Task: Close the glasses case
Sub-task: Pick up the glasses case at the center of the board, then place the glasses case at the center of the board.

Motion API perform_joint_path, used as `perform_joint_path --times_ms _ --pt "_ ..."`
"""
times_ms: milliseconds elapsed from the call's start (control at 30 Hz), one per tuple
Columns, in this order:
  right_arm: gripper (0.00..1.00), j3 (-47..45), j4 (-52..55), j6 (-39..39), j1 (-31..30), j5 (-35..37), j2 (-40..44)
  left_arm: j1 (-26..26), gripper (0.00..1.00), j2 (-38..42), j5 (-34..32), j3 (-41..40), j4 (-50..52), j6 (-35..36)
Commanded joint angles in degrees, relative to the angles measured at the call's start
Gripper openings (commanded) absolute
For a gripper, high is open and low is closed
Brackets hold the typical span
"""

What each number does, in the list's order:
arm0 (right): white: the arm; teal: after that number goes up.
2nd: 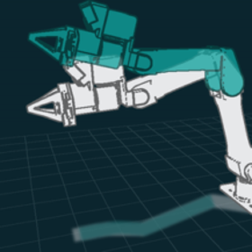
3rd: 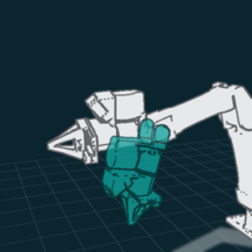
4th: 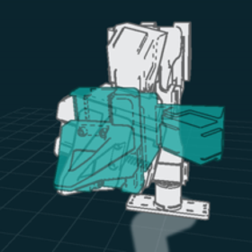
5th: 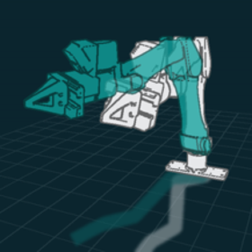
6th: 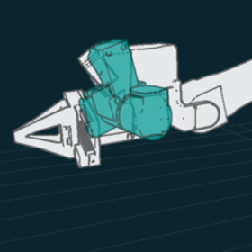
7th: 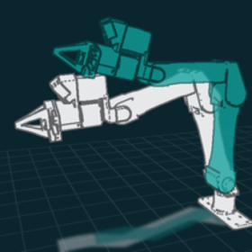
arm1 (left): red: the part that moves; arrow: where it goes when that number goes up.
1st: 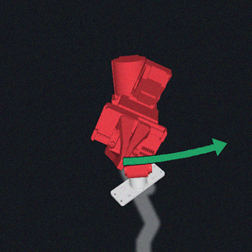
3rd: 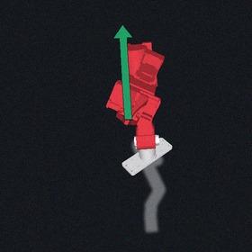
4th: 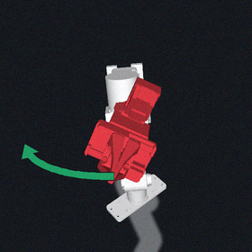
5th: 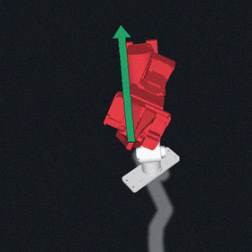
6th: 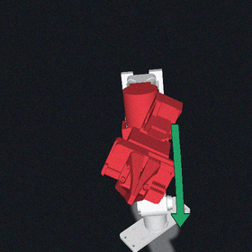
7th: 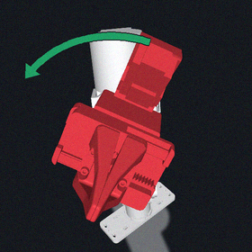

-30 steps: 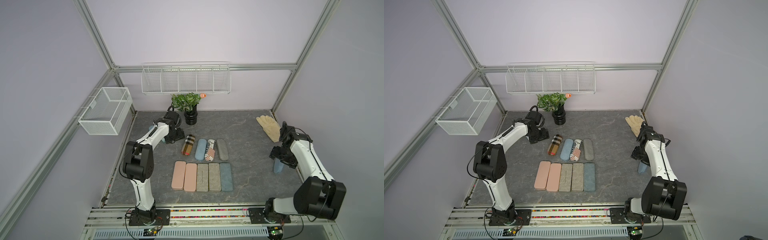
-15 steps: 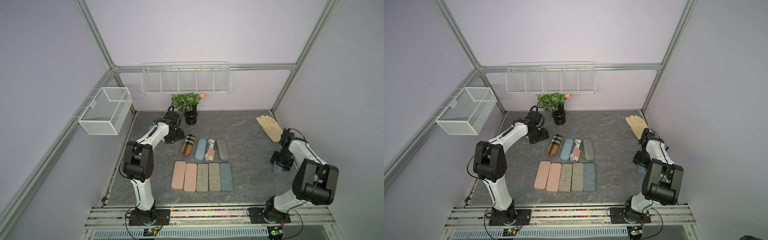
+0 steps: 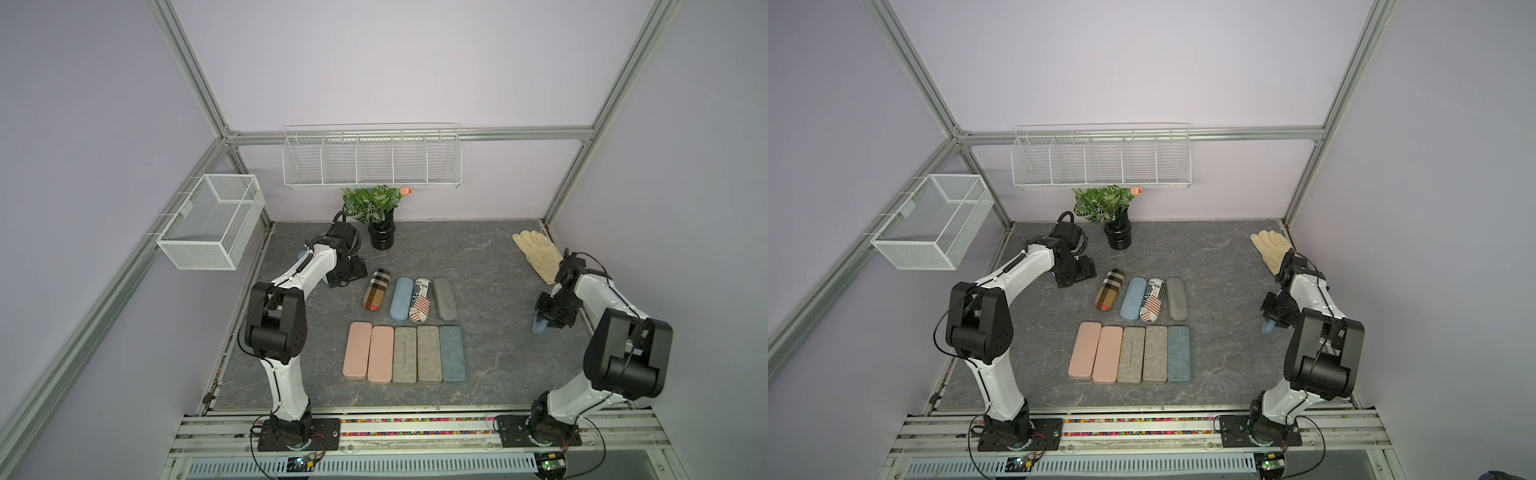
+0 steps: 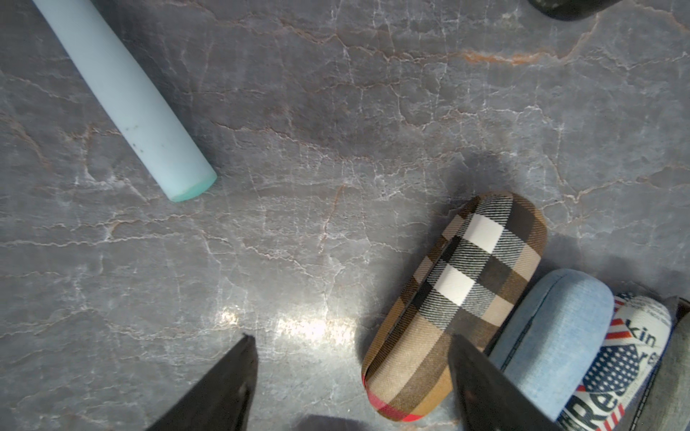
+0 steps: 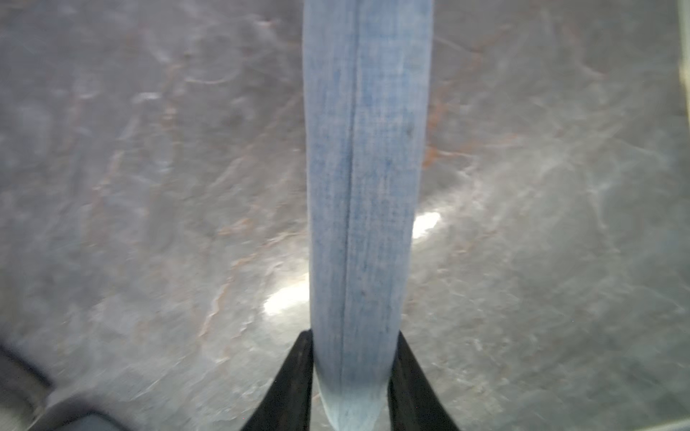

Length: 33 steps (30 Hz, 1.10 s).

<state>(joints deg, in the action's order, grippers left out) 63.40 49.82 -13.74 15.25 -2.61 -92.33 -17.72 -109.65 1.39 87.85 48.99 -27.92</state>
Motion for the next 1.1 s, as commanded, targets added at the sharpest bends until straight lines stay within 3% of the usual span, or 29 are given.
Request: perform_joint_path --times_ms 0,233,467,667,900,1067 --pt "0.32 2.69 -3.57 1.73 -2.59 -15.08 2.48 0.29 0.81 0.82 0.15 0.6 0.7 0.08" --pt "0.33 7.28 -9.33 0.14 -12.83 -26.64 -4.08 0.25 0.81 0.74 0.9 -0.09 0.23 -0.17" --pt "0.33 6.68 -15.87 -0.36 -18.61 -39.91 -11.48 0.3 0.81 1.43 1.1 -1.02 0.09 -0.2" --pt "0.33 2.34 -18.83 -1.59 -19.07 -41.76 -12.87 0.28 0.81 1.85 0.99 -1.23 0.38 -0.06" --pt "0.34 -2.59 -18.22 -1.9 -19.07 -38.88 -11.15 0.26 0.81 1.94 0.99 -1.42 0.49 0.01" --pt "0.45 -3.81 -16.69 -2.11 -18.97 -35.45 -10.18 0.3 0.81 1.65 0.64 -0.85 0.95 0.71"
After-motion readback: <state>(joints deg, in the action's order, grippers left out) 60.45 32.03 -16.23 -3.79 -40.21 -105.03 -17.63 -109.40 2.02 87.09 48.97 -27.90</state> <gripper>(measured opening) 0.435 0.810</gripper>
